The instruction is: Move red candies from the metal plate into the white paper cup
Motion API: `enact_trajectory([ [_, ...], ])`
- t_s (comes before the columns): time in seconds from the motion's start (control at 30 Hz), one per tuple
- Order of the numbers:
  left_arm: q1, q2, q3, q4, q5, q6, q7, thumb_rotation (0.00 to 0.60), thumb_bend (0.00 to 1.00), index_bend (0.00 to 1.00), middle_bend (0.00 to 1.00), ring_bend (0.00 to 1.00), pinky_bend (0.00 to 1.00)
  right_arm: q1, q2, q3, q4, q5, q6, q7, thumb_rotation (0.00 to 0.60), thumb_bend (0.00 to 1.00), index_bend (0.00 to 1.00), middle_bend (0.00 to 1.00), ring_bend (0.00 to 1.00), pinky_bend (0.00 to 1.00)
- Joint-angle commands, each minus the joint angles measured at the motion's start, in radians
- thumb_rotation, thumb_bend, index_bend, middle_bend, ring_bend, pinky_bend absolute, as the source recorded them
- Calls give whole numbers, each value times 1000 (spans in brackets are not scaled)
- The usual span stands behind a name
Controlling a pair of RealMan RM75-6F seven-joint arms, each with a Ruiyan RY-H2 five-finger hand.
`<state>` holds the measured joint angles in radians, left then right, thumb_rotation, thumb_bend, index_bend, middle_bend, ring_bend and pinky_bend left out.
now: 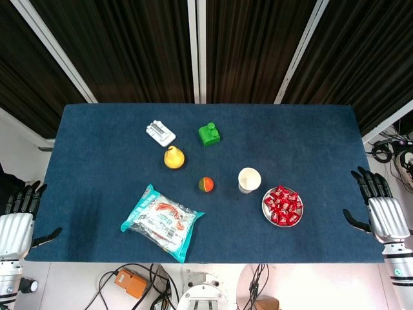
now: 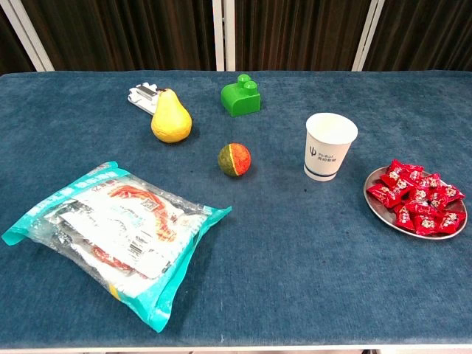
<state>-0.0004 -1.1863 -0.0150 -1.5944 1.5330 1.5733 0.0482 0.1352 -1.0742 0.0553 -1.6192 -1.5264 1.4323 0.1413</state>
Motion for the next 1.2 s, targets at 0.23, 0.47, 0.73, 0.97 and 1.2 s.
enact_trajectory([
  [0.23,2,-11,4,1,6,2,7,600,0,0,0,0,0,41,-10,-7,-18,-53,-38,-82,600,450,13,92,52,137],
  [0.47,7,-17,3,-2,6,11,10,600,0,0,0,0,0,119,-40,-37,-61,-39,-216,-209,600,447,238,748,899,992],
  [0.73,1,-19,0,7,3,1,2,600,0,0,0,0,0,185,-145,-21,-44,59,-346,-298,600,446,392,883,1000,1000],
  [0.97,10,-26,2,23,-6,3,-11,600,0,0,0,0,0,223,-193,-17,-20,106,-401,-343,600,447,426,887,1000,1000],
  [1.2,13,-31,4,37,-7,3,-20,600,0,0,0,0,0,243,-220,-23,5,146,-440,-354,600,448,429,887,1000,1000],
])
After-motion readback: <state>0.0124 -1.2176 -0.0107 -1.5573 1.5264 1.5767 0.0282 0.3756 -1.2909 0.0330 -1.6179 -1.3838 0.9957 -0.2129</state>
